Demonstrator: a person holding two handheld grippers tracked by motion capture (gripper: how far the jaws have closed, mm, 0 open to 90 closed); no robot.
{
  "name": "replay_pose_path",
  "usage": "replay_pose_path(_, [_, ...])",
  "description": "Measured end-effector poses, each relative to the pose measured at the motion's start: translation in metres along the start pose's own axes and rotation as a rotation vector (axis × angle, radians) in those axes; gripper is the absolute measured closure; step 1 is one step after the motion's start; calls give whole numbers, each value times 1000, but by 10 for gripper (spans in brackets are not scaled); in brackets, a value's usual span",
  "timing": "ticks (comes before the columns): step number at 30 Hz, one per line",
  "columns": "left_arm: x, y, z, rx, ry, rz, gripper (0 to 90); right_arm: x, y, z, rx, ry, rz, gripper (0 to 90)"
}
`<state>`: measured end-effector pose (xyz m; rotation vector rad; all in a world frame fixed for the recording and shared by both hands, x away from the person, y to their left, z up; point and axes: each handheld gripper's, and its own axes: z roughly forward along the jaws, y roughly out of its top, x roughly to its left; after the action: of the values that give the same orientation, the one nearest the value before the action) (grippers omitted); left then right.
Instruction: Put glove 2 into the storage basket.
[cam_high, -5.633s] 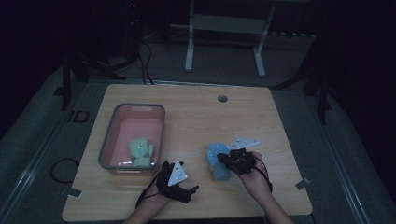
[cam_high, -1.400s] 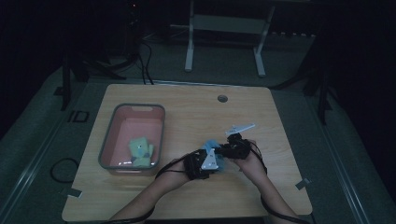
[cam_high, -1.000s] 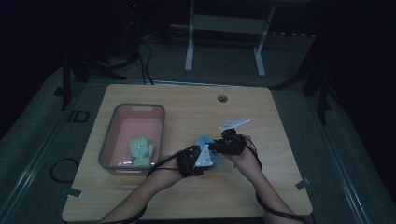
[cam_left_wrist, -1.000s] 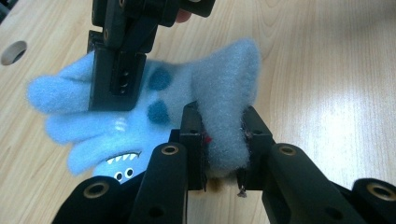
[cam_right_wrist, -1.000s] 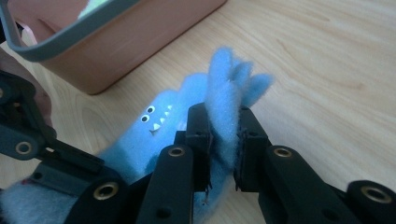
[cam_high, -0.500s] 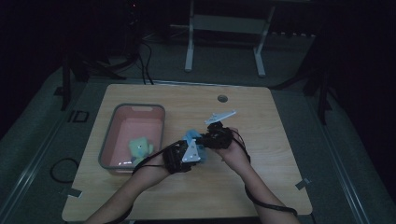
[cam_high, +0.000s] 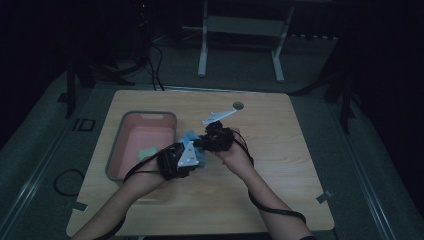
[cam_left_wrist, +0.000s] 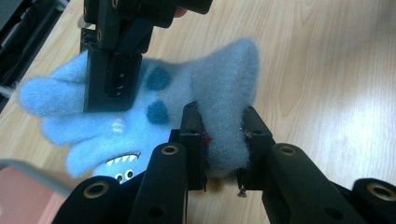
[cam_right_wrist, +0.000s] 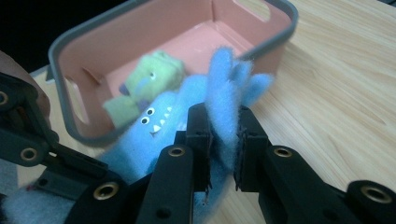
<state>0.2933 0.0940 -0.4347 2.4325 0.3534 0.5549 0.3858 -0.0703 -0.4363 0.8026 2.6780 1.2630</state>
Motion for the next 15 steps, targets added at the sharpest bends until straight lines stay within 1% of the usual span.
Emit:
replay_pose_path(3, [6,-5,-8,4,9,-10,762,3,10,5,-6,13,-1,791])
replay_pose_path(5, [6,-5,-8,4,9,-10,762,4,13,7,-7,12,-6,791])
replay_pose_path(6, [11,-12,-15,10,19,-24,762,8,20,12,-10,18,-17,791])
replay_pose_path(7, [11,-12,-15,10,19,-24,762,10,23,14,-10,21,-17,791])
replay_pose_path(8, [13,-16,-20,20,27,-25,762,11,26,17,-10,28,-20,791])
replay_pose_path(10, [15,-22,-24,29,29,-31,762,15,30,23,-11,32,-25,791])
replay_pose_path(12, [17,-28,-28,28,34,-39,762,19,34,29,-10,36,-35,791])
replay_pose_path(13, [18,-31,-30,31,35,-39,762,20,36,32,-10,42,-32,791])
replay_pose_path(14, [18,-34,-32,35,45,-35,761,22,38,34,-10,48,-34,791])
replay_pose_path(15, [19,-38,-34,35,44,-40,761,24,39,37,-10,51,-35,791])
